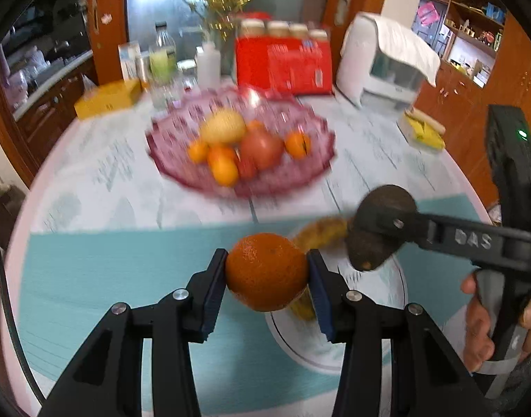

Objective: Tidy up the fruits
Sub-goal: 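Lift the orange and avocado and carry both over the pink glass bowl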

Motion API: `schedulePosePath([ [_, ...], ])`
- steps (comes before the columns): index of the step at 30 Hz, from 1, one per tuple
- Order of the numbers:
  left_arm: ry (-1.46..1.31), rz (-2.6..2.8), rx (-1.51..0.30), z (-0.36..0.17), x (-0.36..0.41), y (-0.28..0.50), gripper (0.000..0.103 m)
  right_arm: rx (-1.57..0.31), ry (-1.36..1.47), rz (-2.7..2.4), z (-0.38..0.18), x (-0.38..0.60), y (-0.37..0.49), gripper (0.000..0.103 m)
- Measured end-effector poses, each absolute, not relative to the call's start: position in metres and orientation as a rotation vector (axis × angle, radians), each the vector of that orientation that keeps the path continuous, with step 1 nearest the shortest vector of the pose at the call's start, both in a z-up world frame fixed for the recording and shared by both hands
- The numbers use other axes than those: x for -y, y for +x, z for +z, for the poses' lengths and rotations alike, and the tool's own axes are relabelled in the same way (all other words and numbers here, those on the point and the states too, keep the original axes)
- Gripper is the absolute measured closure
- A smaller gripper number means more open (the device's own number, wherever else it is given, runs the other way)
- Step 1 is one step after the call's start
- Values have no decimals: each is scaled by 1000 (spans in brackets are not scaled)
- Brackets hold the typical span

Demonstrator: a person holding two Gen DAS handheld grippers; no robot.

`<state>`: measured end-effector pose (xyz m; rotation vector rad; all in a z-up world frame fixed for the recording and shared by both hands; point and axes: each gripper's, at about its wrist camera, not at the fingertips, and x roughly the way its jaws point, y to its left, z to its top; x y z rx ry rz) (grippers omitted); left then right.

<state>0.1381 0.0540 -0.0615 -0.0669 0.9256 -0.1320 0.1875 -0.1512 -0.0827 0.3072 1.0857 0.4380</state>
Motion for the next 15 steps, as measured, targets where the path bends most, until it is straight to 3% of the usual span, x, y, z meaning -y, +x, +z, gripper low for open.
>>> schedulePosePath([
  [8,1,-61,-813,8,-77,185,59,-924,182,449,-1,140,233,42],
  [15,17,1,-759,42,-99,235,59,-843,137,394,37,135,293,43],
])
